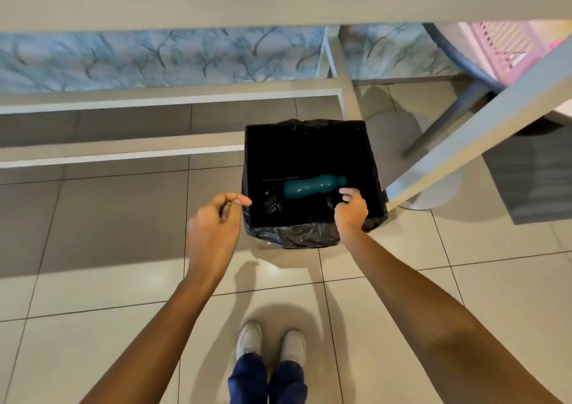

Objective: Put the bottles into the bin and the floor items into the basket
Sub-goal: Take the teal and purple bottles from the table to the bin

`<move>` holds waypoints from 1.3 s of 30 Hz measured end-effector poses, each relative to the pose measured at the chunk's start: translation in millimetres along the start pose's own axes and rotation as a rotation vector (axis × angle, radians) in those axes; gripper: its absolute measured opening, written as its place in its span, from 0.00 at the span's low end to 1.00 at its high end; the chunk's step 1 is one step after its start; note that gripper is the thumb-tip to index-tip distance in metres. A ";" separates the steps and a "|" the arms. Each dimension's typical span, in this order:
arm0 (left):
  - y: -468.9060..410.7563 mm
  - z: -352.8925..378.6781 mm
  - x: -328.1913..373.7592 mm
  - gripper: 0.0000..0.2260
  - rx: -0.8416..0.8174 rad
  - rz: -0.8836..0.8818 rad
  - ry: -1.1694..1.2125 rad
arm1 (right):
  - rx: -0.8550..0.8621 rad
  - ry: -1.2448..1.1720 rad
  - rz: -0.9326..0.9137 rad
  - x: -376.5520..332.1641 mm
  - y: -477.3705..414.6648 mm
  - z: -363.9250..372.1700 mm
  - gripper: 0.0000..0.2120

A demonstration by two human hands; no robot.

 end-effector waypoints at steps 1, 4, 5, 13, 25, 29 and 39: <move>4.1 -2.1 4.8 0.11 -0.004 0.007 0.006 | 0.012 0.004 -0.038 -3.4 8.2 -8.9 0.20; 15.9 -12.6 26.8 0.11 0.001 0.047 0.021 | 0.033 -0.043 -0.185 -27.1 33.1 -35.7 0.17; 20.6 -18.2 36.8 0.11 0.008 0.070 0.021 | 0.031 -0.066 -0.267 -40.3 42.1 -45.5 0.15; 55.8 -80.1 115.2 0.10 0.130 0.342 0.022 | 0.028 -0.098 -1.039 -187.6 131.4 -131.9 0.06; 74.8 -241.7 161.8 0.07 0.517 0.610 -0.063 | 0.086 -0.309 -1.665 -373.1 250.0 -150.1 0.08; 56.5 -293.0 148.6 0.07 0.616 0.574 -0.081 | 0.034 -0.319 -1.714 -421.4 270.2 -109.0 0.05; -98.1 -444.9 68.5 0.11 0.530 0.397 -0.255 | -0.044 -0.147 -1.595 -542.8 309.1 67.2 0.10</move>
Point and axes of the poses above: each hand's wrist, its own y-axis away from the middle knuckle, its own z-axis out of the palm, x = y × z, the point moved 2 cm from there along -y, towards the middle knuckle, and after that the axes turned 7 degrees about -y, right-handed, at the moved point
